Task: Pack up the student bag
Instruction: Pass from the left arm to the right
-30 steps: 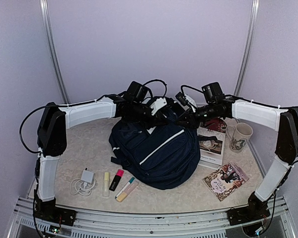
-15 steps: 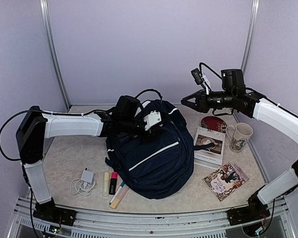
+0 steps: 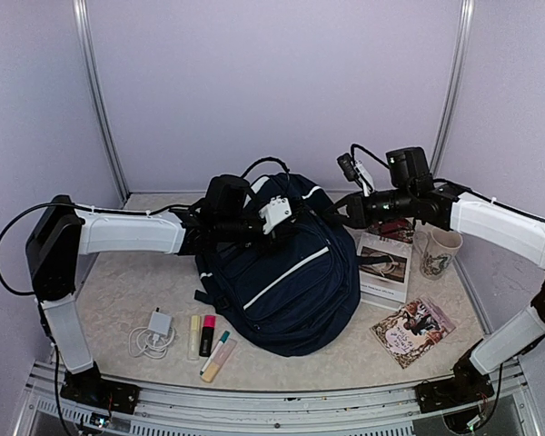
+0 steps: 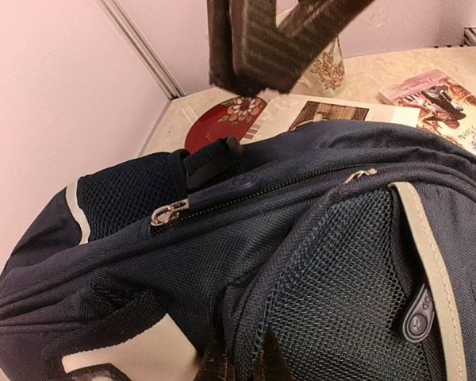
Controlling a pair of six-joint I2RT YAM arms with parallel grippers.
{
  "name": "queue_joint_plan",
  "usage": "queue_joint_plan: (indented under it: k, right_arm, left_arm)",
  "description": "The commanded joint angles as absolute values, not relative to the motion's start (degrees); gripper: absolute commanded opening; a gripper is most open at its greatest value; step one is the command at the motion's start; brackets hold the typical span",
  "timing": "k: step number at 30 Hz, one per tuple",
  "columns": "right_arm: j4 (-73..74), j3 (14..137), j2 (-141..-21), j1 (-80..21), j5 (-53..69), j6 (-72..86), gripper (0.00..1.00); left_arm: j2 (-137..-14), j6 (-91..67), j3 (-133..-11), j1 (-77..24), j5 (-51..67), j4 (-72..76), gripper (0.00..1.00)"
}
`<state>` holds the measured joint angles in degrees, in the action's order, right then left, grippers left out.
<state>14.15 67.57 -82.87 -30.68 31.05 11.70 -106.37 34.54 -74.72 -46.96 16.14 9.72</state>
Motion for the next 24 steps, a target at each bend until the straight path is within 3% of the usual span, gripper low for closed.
queue_joint_plan:
  k: [1, 12, 17, 21, 24]
  right_arm:
    - [12.77, 66.51, -84.59, -31.21, 31.83, 11.20, 0.12]
    - [12.69, 64.48, -86.31, -32.23, 36.96, 8.44, 0.15]
    - [13.65, 64.97, -88.79, -32.34, 33.80, 7.84, 0.13]
    - [13.13, 65.79, -89.83, -32.34, 34.08, 6.96, 0.01]
    - [14.41, 66.72, -89.09, -32.34, 35.63, 4.57, 0.00]
  left_arm:
    - [-101.39, 33.86, -75.50, -47.02, 18.34, 20.56, 0.00]
    - [-101.31, 33.32, -75.24, -47.07, 17.99, 21.74, 0.00]
    - [-101.06, 32.46, -74.60, -47.11, 19.12, 23.37, 0.00]
    - [-100.82, 32.45, -74.38, -47.11, 19.56, 23.98, 0.00]
    - [-100.49, 32.59, -74.17, -46.87, 19.16, 24.23, 0.00]
